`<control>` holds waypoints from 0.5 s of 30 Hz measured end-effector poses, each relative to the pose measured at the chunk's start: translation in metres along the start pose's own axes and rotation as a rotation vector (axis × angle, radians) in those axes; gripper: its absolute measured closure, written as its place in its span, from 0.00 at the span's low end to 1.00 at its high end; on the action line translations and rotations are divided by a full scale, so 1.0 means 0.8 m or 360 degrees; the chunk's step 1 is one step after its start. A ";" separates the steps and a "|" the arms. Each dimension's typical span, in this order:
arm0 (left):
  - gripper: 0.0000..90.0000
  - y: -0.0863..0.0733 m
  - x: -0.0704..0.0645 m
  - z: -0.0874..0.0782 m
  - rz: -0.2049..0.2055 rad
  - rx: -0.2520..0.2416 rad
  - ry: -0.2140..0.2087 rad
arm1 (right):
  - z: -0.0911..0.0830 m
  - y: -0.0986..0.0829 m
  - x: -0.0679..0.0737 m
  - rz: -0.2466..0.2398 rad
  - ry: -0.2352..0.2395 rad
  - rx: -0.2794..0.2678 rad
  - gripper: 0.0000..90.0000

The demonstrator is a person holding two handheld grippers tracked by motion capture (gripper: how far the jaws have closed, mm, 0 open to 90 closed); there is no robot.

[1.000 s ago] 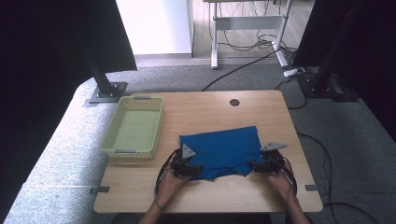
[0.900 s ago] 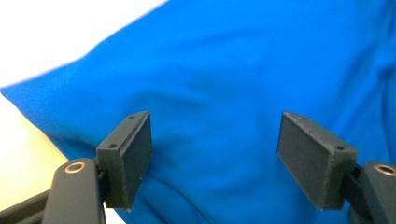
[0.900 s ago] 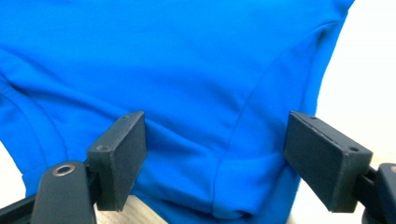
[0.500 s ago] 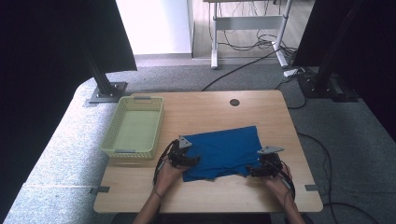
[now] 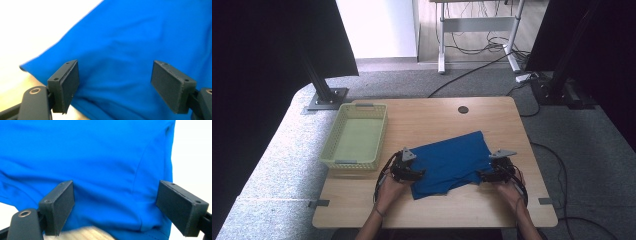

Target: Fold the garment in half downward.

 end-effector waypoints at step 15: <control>0.23 -0.015 -0.009 0.010 0.0011 -0.0013 0.0071 | 0.013 0.003 0.001 -0.0022 0.0066 -0.0014 0.14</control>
Point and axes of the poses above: each handheld gripper's, and its own axes: z roughly forward along the jaws, y roughly out of its top, x roughly to its left, the point moved 6 cm from there along z, roughly forward along the jaws, and after that the axes turned 9 degrees about y, right-handed, at the moved point
